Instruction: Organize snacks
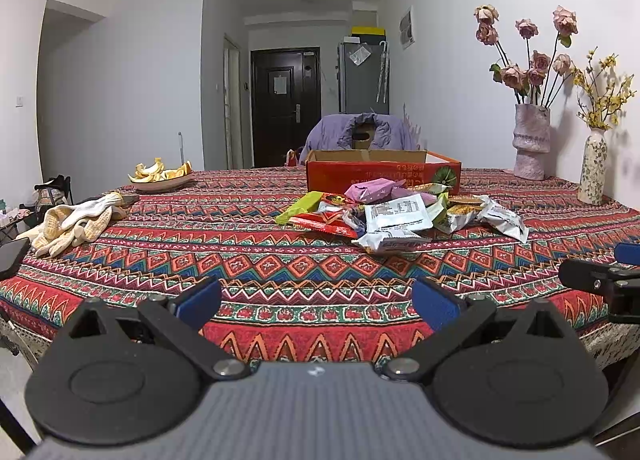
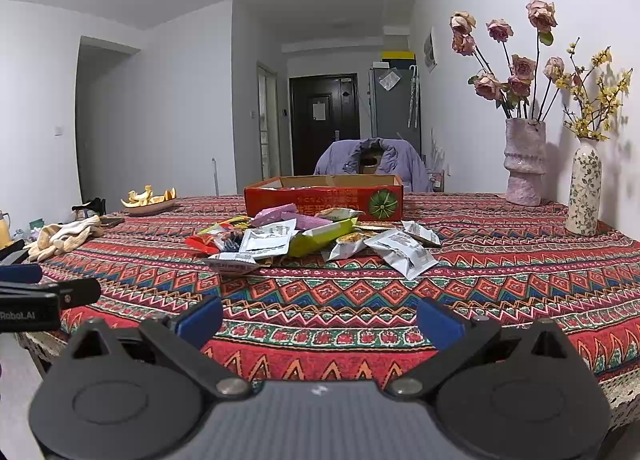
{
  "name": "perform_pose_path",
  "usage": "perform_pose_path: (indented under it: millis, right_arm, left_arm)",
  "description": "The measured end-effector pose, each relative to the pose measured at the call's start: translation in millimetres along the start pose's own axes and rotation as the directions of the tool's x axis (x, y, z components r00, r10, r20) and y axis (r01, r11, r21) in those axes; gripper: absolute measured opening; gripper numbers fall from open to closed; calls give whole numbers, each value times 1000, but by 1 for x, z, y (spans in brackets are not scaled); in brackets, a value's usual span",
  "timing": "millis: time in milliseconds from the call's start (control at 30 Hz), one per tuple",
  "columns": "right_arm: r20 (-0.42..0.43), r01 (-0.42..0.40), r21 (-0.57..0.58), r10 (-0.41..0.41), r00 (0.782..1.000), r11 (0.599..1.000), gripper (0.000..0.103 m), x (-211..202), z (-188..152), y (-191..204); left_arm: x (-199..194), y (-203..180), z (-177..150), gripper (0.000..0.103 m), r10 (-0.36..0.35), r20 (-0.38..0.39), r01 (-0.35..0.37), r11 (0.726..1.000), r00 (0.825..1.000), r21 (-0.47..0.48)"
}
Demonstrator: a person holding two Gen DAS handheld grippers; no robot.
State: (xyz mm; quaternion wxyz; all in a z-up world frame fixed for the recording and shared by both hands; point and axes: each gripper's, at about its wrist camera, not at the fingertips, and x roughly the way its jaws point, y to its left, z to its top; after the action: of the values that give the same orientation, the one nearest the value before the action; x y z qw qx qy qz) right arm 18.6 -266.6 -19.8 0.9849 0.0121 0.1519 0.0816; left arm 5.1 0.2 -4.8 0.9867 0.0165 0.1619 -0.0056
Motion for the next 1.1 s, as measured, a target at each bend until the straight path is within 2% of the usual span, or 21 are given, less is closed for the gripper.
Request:
perform_pose_path:
  millis: [1100]
  right_arm:
    - [-1, 4, 2, -4, 1000, 1000, 103, 0, -1, -1]
  left_arm:
    - [-3, -3, -2, 103, 1, -3, -1, 1000, 1000, 9]
